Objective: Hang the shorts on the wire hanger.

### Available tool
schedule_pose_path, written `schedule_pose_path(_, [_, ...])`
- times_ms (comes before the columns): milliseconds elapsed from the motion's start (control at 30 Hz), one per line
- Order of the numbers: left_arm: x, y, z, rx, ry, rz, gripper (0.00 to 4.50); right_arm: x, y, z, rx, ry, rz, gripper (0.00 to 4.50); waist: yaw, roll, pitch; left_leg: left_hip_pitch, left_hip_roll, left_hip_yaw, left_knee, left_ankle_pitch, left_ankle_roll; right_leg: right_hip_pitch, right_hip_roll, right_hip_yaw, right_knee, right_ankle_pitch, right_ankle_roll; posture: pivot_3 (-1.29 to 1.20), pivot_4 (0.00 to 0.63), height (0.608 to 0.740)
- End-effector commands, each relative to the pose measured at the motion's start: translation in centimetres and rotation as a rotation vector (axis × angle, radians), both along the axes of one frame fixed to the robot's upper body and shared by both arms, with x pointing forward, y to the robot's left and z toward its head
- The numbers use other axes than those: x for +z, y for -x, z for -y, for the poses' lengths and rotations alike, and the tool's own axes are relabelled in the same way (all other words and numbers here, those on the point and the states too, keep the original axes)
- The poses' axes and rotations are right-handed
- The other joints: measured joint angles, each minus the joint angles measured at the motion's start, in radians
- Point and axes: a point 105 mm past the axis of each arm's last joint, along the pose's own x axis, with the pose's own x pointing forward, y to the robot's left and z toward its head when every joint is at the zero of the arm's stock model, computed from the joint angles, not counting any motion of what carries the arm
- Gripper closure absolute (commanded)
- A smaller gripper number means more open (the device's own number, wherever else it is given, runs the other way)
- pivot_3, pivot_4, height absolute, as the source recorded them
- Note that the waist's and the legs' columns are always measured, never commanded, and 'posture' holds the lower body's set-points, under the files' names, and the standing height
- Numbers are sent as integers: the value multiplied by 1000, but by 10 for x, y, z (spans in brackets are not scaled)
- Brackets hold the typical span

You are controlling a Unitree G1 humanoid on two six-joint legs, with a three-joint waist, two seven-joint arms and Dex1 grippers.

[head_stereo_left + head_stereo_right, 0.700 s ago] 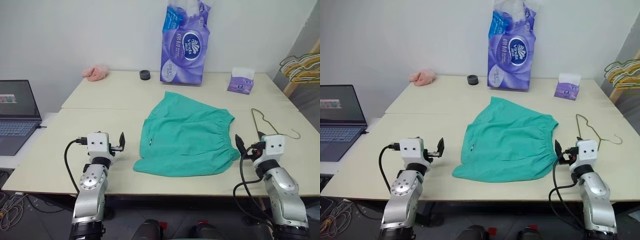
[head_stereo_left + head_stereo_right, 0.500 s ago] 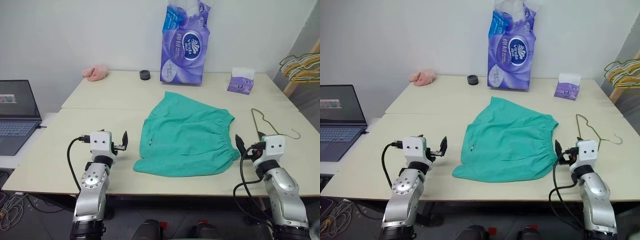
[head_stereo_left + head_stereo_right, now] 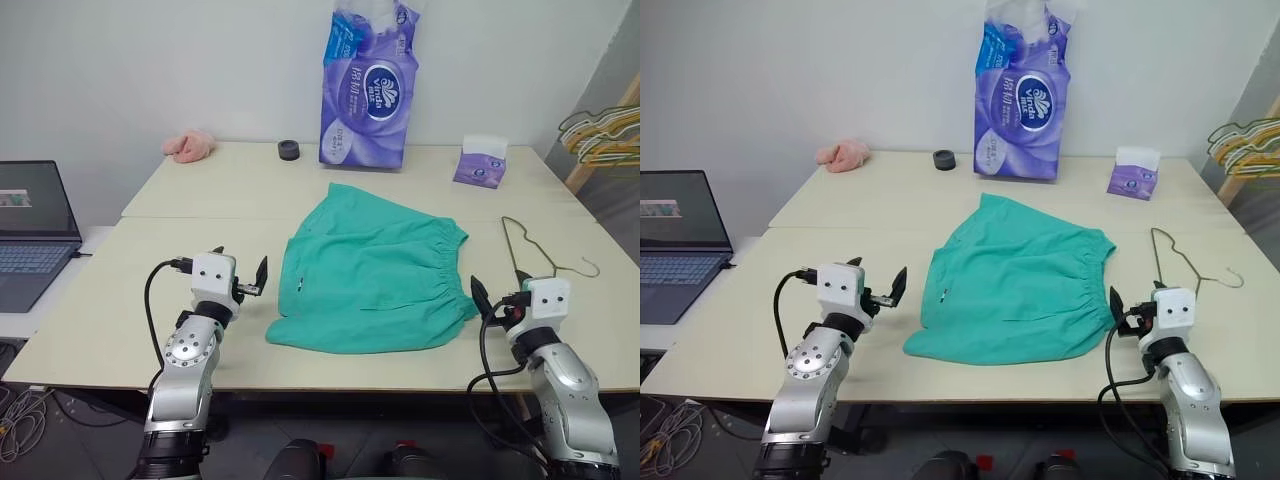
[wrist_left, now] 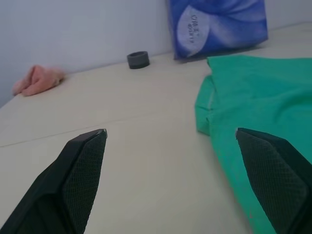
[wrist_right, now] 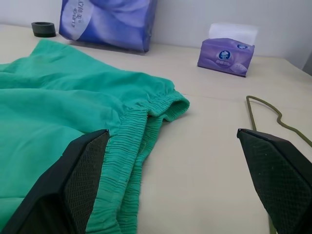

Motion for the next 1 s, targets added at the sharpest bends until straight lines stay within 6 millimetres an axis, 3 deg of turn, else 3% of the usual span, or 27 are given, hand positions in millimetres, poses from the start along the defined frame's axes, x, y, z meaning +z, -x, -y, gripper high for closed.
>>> schedule_pose_path(33, [15, 15, 21, -284, -9, 27, 22, 23, 2, -17, 109, 19, 57, 0, -6, 0, 0, 0, 1, 1, 0, 0, 0, 0, 0, 0, 0, 0, 0, 111, 29, 740])
schedule_pose_path(167, [9, 26, 25, -496, -94, -73, 22, 29, 9, -38, 263, 76, 40, 0, -16, 1, 0, 1, 3, 1, 0, 0, 0, 0, 3, 0, 0, -1, -2, 98, 29, 740])
schedule_pose_path(300, [-3, 55, 35, -788, -229, -243, 22, 34, 33, -70, 557, 235, -13, 0, -29, 2, 1, 1, 3, 2, 0, -1, 1, 0, 3, 0, -1, -1, -2, 85, 27, 740])
schedule_pose_path(433, [-16, 67, 29, -938, -425, -343, 22, 29, 57, -83, 766, 338, -116, 0, -35, 2, 1, 1, 5, 4, 0, -3, 3, 1, 4, 1, -3, -1, -3, 62, 27, 740])
schedule_pose_path(667, [-27, 45, 29, -882, -522, -303, 22, 24, 70, -90, 856, 364, -179, 0, -35, 1, 1, 1, 6, 3, 0, -3, 3, 1, 5, 1, -7, 0, 0, 44, 25, 740])
schedule_pose_path(867, [-46, 42, 36, -933, -619, -281, 22, 12, 75, -84, 853, 429, -196, 0, -41, 1, 0, 0, 6, 6, 0, -4, 4, 1, 5, 3, -10, 2, 2, 34, 28, 740])
schedule_pose_path(1000, [-54, 42, 34, -942, -647, -283, 936, 9, 71, -74, 821, 502, -187, 0, -41, 1, 0, 1, 6, 8, 0, -4, 4, 2, 5, 5, -10, 3, 3, 24, 34, 740])
